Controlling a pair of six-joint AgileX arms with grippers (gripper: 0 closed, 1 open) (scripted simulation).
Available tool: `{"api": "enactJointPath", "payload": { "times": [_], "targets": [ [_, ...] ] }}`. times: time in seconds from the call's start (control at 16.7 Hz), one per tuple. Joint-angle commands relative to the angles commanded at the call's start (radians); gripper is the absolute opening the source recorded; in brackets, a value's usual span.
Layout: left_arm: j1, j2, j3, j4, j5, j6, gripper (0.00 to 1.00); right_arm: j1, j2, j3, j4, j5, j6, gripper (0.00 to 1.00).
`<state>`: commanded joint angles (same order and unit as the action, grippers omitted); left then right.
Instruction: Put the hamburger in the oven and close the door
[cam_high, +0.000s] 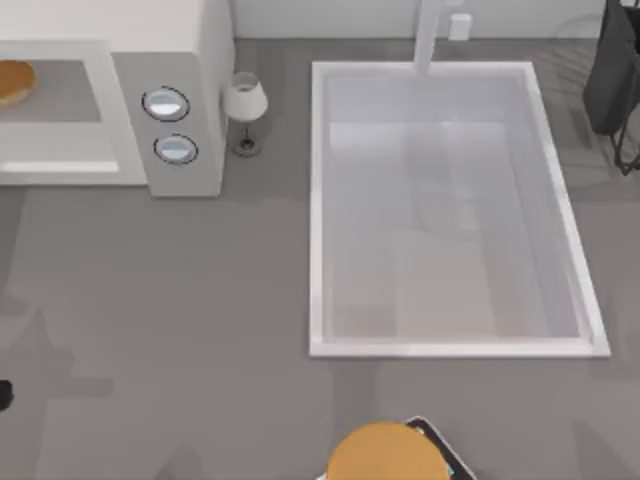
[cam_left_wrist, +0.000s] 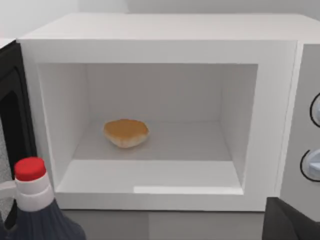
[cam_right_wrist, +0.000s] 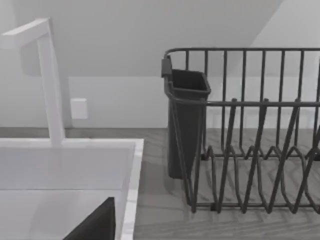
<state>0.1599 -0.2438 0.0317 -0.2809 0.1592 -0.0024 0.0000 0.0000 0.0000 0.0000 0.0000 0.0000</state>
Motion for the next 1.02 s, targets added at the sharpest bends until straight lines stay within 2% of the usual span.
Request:
{"api": "enactJointPath", "payload": {
  "times": [0.18, 0.72, 0.9, 1.02],
  "targets": [
    [0.069, 0.010, 0.014, -0.001, 0.069, 0.000, 0.00, 0.000, 0.000, 0.000, 0.000, 0.000, 0.000, 1.00],
    [0.481, 0.103, 0.086, 0.020, 0.479, 0.005, 0.00, 0.000, 0.000, 0.000, 0.000, 0.000, 0.000, 1.00],
    [0.555, 0.129, 0.098, 0.030, 0.555, 0.006, 0.00, 0.000, 0.000, 0.000, 0.000, 0.000, 0.000, 1.00],
    [0.562, 0.131, 0.099, 0.031, 0.562, 0.006, 0.00, 0.000, 0.000, 0.000, 0.000, 0.000, 0.000, 1.00]
  ]
}}
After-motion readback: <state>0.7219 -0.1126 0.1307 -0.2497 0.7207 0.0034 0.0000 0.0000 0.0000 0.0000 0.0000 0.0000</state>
